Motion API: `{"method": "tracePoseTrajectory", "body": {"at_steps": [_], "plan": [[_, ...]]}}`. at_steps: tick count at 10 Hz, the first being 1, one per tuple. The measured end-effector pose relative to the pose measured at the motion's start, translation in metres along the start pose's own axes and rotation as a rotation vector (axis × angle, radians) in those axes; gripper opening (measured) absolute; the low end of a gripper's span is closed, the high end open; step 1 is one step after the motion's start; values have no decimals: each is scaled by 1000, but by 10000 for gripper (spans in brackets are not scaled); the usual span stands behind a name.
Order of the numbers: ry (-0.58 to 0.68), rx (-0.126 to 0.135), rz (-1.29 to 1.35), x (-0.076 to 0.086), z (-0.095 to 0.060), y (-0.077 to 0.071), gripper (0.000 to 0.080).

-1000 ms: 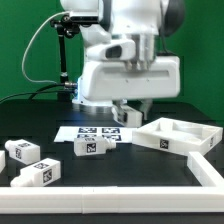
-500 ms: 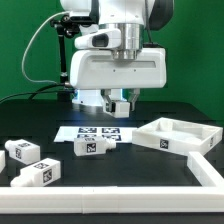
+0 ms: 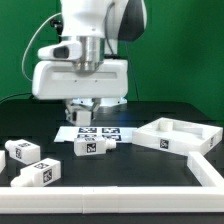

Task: Assemble one leg

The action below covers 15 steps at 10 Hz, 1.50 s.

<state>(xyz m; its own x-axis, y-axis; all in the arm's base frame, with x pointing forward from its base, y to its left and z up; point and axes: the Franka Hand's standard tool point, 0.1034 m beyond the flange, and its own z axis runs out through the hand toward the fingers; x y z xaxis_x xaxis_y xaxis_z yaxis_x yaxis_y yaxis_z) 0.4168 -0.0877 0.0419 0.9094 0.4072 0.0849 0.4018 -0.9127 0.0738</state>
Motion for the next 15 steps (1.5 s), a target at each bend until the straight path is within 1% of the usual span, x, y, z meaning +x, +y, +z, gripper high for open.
{"method": "tracePoseTrajectory", "body": {"at_steps": [1,3,4,7,8,9,10,11,12,13,14,15], "plan": [[-6,0,6,-7,13,8,286],[-28,11,3,-18,28,18,286],[-33,12,7,-20,31,23,286],[-34,13,5,-21,31,23,286],[-34,13,5,-21,31,23,443],[-34,13,5,-21,31,23,570],[-34,13,5,-21,31,23,570],[-39,19,34,-20,29,21,633],[-66,41,111,-11,14,10,645],[-83,52,170,2,-5,-4,645],[-90,57,274,10,-12,-19,648],[-111,64,376,23,-15,-43,649]]}}
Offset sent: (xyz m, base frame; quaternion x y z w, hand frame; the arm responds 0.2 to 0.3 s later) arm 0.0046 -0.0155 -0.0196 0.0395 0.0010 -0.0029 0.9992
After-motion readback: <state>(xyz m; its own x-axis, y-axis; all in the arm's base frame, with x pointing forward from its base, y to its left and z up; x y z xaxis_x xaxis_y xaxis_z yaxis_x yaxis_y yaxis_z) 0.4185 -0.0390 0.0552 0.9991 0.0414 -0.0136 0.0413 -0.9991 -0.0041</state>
